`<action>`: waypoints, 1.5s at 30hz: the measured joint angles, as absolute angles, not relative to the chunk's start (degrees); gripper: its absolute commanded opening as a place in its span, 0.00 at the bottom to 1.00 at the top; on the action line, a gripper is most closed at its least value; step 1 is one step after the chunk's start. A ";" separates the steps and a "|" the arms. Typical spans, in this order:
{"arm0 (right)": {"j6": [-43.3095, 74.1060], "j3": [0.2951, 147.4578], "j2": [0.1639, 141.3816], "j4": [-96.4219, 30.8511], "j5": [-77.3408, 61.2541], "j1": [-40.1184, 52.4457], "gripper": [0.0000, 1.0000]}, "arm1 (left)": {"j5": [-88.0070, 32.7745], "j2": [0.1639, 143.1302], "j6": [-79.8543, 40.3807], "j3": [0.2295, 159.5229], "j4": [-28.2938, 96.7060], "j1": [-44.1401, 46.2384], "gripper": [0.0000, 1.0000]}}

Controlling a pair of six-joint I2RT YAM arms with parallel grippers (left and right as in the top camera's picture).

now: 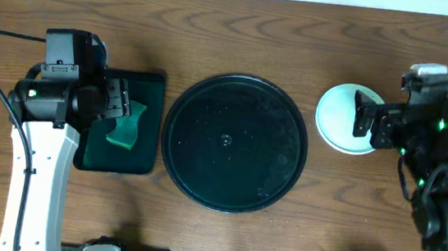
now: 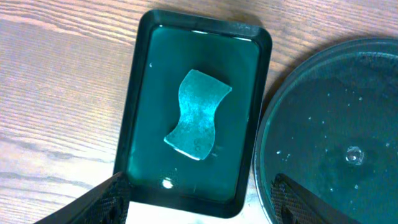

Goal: Clean dirty plates on tray and stack at the side

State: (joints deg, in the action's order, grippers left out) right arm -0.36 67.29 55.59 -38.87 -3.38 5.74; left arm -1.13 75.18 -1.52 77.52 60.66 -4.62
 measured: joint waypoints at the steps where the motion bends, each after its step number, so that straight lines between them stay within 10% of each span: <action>1: -1.32 63.18 52.77 -33.54 -3.38 5.74 0.99 | -1.13 75.18 -1.54 77.52 60.64 -4.62 0.73; 17: -11.14 3.07 14.90 5.76 -7.99 5.69 0.99 | -1.13 75.20 -1.54 77.52 60.64 -4.69 0.73; 45: -12.56 0.40 2.48 -3.22 -9.23 5.69 0.99 | -1.13 75.20 -1.54 77.52 60.64 -4.69 0.73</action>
